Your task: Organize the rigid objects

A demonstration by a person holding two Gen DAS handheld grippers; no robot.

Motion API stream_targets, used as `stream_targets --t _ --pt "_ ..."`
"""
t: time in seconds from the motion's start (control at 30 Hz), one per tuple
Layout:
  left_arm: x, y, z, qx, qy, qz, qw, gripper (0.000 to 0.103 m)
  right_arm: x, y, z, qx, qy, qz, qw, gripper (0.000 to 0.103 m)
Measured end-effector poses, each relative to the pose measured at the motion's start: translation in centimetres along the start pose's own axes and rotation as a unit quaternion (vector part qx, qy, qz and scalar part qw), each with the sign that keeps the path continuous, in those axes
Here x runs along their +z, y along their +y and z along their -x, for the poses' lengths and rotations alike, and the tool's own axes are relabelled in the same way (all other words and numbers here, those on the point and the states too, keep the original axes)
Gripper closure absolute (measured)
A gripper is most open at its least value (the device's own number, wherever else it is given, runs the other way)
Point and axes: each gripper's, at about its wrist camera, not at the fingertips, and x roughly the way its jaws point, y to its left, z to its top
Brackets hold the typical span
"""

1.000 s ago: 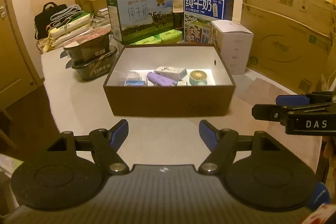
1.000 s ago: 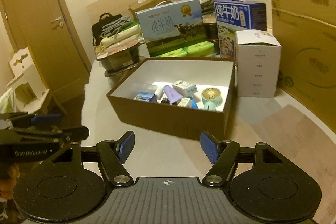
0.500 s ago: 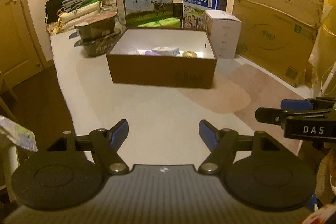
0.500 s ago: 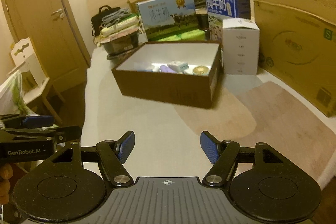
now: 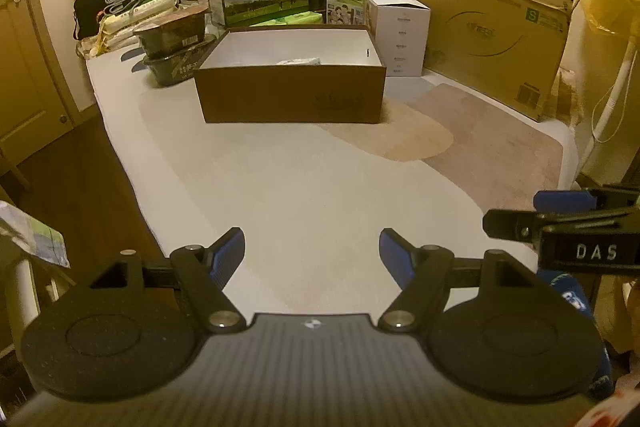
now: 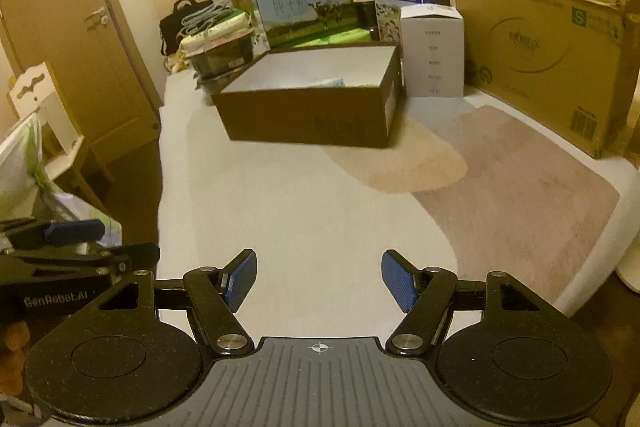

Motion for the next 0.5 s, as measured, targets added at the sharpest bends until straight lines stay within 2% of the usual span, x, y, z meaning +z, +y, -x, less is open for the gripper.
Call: stream_targets --t 0.5 --pt "-2.2 -0.4 0.1 -0.005 0.013 0.012 0.9998 0.031 -2.2 -0.1 0.3 -0.005 0.015 -0.003 1.0 0.034"
